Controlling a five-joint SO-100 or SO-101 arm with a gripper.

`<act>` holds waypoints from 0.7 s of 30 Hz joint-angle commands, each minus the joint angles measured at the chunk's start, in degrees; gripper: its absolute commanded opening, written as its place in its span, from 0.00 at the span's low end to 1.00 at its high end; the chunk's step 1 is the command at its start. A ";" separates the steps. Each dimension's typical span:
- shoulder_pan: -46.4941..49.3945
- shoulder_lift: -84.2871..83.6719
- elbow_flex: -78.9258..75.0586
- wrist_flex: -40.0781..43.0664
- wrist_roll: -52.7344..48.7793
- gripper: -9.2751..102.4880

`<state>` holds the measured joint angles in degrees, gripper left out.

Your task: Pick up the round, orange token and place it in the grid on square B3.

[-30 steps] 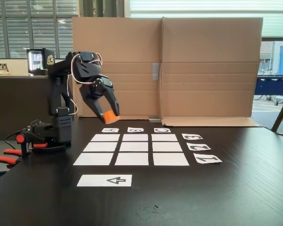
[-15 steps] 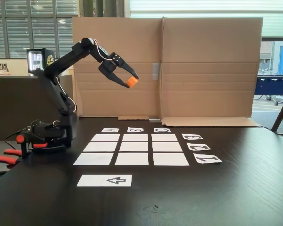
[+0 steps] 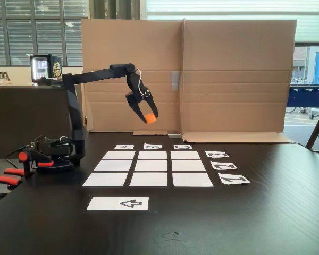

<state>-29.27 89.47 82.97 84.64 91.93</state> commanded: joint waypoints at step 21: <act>3.08 -22.85 -3.69 -9.76 3.34 0.08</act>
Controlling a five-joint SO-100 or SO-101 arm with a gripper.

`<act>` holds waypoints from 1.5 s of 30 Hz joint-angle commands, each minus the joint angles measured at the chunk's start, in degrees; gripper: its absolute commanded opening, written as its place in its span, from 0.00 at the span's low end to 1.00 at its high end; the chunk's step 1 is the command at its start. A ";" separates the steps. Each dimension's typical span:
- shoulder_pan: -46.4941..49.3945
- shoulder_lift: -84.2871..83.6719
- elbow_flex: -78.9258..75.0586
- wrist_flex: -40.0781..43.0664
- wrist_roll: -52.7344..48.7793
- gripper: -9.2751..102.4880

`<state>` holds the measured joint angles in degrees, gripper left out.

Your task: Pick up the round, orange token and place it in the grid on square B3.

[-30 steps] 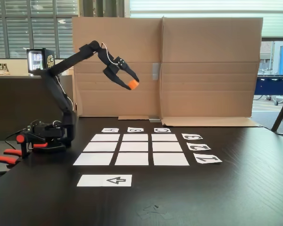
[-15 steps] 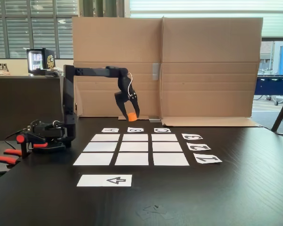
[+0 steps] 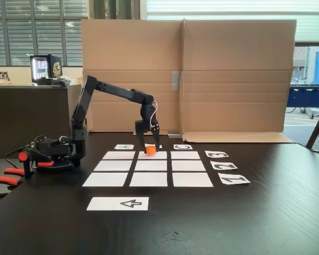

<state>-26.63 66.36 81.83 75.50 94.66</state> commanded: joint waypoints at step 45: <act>40.34 90.35 56.60 -32.96 -10.90 0.49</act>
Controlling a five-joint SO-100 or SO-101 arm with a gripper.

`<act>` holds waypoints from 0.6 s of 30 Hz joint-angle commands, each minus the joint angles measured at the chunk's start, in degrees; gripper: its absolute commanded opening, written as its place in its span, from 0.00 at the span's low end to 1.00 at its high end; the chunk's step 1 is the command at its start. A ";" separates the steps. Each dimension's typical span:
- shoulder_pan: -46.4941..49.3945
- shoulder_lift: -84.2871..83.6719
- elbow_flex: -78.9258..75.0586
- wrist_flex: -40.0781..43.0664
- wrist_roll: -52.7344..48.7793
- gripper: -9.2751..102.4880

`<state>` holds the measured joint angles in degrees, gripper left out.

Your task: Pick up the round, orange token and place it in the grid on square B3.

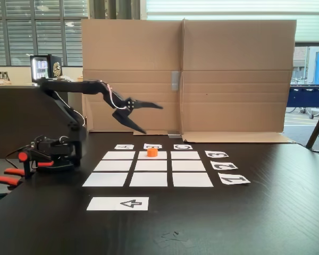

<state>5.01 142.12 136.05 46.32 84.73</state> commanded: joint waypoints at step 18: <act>92.37 48.52 33.66 -6.42 0.70 0.07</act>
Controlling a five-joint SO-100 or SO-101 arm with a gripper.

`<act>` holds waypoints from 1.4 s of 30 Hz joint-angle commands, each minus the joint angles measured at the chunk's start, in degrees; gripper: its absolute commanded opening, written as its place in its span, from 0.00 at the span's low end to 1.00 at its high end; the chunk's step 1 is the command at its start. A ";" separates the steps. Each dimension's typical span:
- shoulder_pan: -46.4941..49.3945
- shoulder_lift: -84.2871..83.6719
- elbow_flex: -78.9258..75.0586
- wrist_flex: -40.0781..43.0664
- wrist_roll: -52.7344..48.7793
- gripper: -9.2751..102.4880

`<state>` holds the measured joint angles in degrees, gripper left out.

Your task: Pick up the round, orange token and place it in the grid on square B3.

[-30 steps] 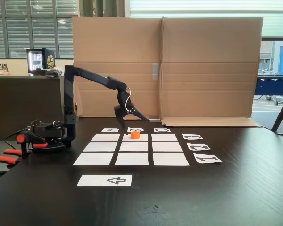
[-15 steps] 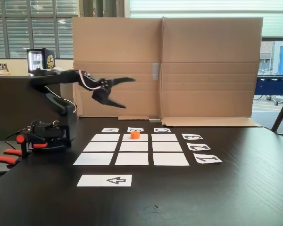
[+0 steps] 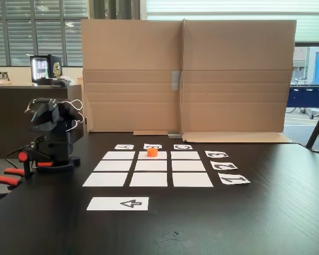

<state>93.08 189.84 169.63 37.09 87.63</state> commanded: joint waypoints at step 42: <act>2.99 0.88 5.27 3.52 -4.48 0.08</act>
<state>96.59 190.28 174.90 40.78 83.50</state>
